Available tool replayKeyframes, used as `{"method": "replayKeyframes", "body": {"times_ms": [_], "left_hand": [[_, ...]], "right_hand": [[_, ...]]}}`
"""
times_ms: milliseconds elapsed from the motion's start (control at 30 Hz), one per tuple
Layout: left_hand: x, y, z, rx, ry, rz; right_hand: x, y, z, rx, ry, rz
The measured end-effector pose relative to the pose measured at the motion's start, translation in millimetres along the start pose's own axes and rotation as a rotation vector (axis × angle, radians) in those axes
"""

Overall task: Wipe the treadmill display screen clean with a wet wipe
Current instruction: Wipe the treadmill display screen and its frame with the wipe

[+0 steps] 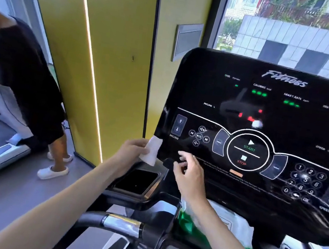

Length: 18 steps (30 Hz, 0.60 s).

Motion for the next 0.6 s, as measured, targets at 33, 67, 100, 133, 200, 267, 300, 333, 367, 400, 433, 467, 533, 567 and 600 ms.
{"method": "replayKeyframes", "body": {"times_ms": [33,67,100,133,200,267,300,333,367,400,433,467,533,567,600], "left_hand": [[-4,11,-2,-0.067,-0.018,-0.049],[-8,20,-3,-0.123,-0.028,-0.071],[-10,29,-5,-0.168,-0.027,-0.096],[-10,38,-8,-0.207,-0.024,-0.128],[-13,48,-12,-0.250,-0.020,-0.209],[-13,51,-15,-0.246,-0.026,-0.216],[-13,52,-16,-0.241,-0.030,-0.215],[-13,54,-18,-0.240,-0.029,-0.229],[-12,56,-19,-0.240,-0.026,-0.262],[-12,57,-20,-0.239,-0.020,-0.295],[-11,57,-21,-0.225,-0.013,-0.311],[-11,56,-22,-0.190,-0.005,-0.295],[-12,48,-22,-0.060,0.014,-0.197],[-11,43,-22,0.017,0.030,-0.136],[-10,38,-23,0.084,0.058,-0.072]], "right_hand": [[0,6,3,-0.063,0.052,0.177],[2,11,4,-0.108,0.100,0.322],[3,14,6,-0.130,0.136,0.422],[6,15,6,-0.138,0.171,0.495],[9,13,3,-0.152,0.220,0.637],[10,11,0,-0.177,0.239,0.725],[11,10,0,-0.185,0.251,0.737],[13,9,-1,-0.194,0.259,0.745],[14,10,-1,-0.210,0.265,0.767],[14,12,-1,-0.235,0.273,0.799],[14,15,-2,-0.264,0.286,0.843],[14,18,-3,-0.282,0.299,0.891],[14,17,-3,-0.272,0.297,0.951],[14,16,-3,-0.255,0.292,0.960],[14,15,-2,-0.238,0.287,0.965]]}}
Point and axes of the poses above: each hand's wrist, its own z-axis towards the middle knuckle, its own y-axis out of the palm, x = y × z, the point moved 8 cm from there along z, towards the middle knuckle, and after that the axes turned 11 degrees about -x, right-handed, at the moved point
